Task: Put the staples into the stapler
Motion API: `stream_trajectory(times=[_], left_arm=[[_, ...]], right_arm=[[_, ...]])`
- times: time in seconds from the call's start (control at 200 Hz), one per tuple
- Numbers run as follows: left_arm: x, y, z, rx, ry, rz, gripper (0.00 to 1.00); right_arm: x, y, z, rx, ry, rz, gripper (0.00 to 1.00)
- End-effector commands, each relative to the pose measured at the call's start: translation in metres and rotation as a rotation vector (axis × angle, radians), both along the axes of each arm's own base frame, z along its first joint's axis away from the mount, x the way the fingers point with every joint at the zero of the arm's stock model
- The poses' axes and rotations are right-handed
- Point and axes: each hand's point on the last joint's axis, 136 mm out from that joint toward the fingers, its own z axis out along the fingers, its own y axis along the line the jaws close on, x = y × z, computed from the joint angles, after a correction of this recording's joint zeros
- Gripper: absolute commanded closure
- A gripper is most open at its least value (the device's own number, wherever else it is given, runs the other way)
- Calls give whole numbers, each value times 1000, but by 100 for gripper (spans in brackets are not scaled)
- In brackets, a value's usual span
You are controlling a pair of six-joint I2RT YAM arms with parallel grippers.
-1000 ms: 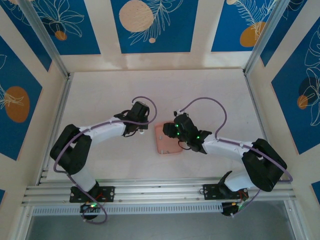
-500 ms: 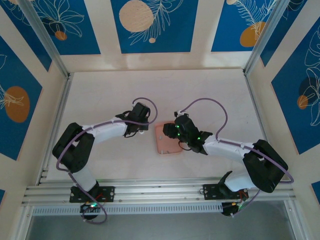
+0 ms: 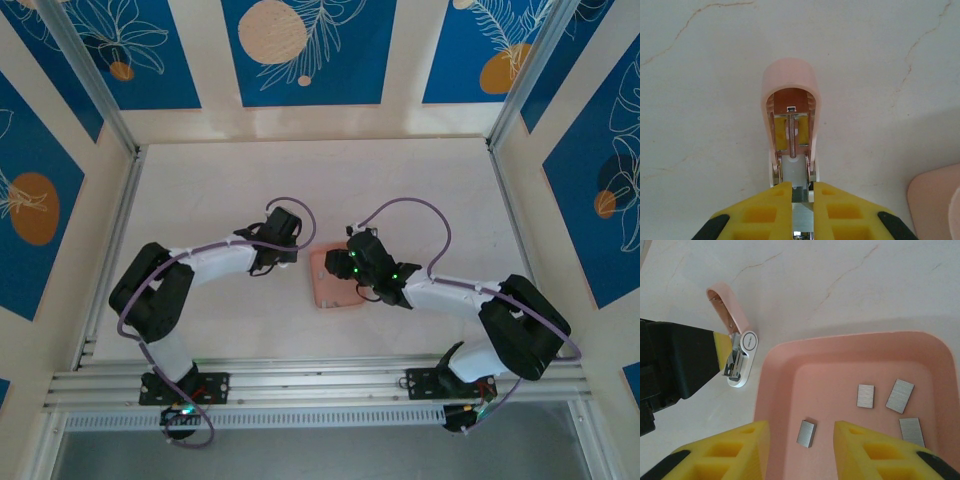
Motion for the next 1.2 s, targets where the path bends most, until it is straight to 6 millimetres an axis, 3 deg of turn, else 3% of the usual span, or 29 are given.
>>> stream_trajectory(times=[0.0, 0.8, 1.195], left_arm=[[-5, 1, -10, 20, 17, 8, 88], [-9, 3, -14, 47, 32, 8, 88], [-5, 1, 4, 46, -12, 2, 87]], right_arm=[[4, 10, 10, 38, -16, 7, 61], [4, 13, 8, 32, -4, 16, 61], [4, 13, 6, 30, 2, 14, 61]])
